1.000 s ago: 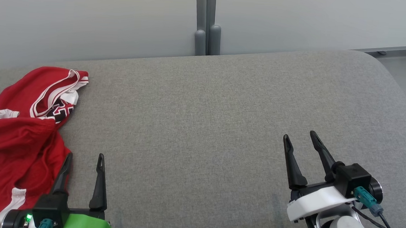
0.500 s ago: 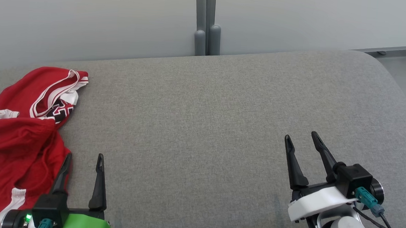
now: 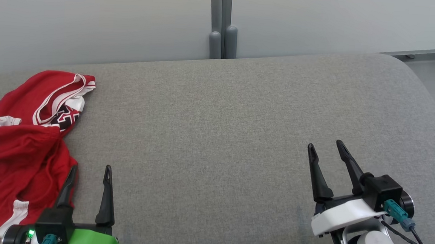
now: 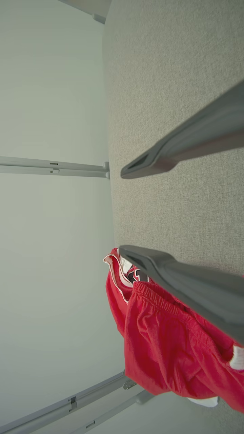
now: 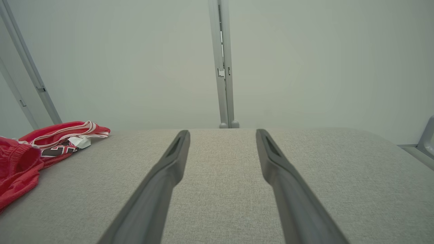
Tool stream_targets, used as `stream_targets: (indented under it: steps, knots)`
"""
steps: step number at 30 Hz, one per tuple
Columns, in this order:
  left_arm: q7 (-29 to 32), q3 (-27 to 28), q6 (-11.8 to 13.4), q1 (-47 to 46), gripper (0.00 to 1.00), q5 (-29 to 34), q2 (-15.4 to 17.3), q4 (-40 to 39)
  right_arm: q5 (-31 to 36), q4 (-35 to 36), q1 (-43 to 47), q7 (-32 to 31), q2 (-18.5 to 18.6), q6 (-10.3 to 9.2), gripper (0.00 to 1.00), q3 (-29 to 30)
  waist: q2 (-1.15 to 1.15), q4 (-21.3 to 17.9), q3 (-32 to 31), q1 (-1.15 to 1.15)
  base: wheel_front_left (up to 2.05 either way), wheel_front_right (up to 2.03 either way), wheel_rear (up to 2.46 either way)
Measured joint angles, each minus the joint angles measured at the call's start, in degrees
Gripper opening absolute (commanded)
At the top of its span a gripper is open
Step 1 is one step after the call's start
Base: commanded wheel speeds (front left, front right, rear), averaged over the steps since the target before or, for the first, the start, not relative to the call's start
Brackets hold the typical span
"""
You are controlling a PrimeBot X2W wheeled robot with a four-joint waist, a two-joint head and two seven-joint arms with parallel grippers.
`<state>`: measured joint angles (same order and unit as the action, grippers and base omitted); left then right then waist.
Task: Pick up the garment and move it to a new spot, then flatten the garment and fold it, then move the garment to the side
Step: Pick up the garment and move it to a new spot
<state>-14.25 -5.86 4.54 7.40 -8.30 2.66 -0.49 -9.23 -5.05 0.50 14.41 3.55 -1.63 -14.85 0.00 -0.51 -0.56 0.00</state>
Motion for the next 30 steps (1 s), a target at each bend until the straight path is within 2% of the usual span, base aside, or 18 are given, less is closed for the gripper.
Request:
stream_targets:
  steps: [11, 21, 30]
  knots:
    - [-0.01, -0.43, -0.03, -0.12, 1.0, 0.01, -0.01, 0.78, 0.0, 0.08, 0.16, 0.01, -0.02, 0.11, 1.0, 1.45, 0.0, 4.43, -0.06, 0.0, 0.0, 0.0, 0.0]
    - [-0.01, 0.45, 0.09, -0.11, 1.0, 0.01, -0.01, 1.25, -0.01, -0.33, 0.15, 0.01, -0.13, 1.64, 1.0, 0.35, 0.0, 11.57, -0.63, 0.0, 0.0, 0.0, 0.0]
    - [-0.01, 0.25, 0.09, -0.09, 1.0, 0.01, -0.01, 2.1, -0.32, -0.36, 0.18, 0.01, -0.34, 1.56, 1.0, 0.93, 0.0, 18.59, -1.43, 0.0, 0.0, 0.0, 0.0]
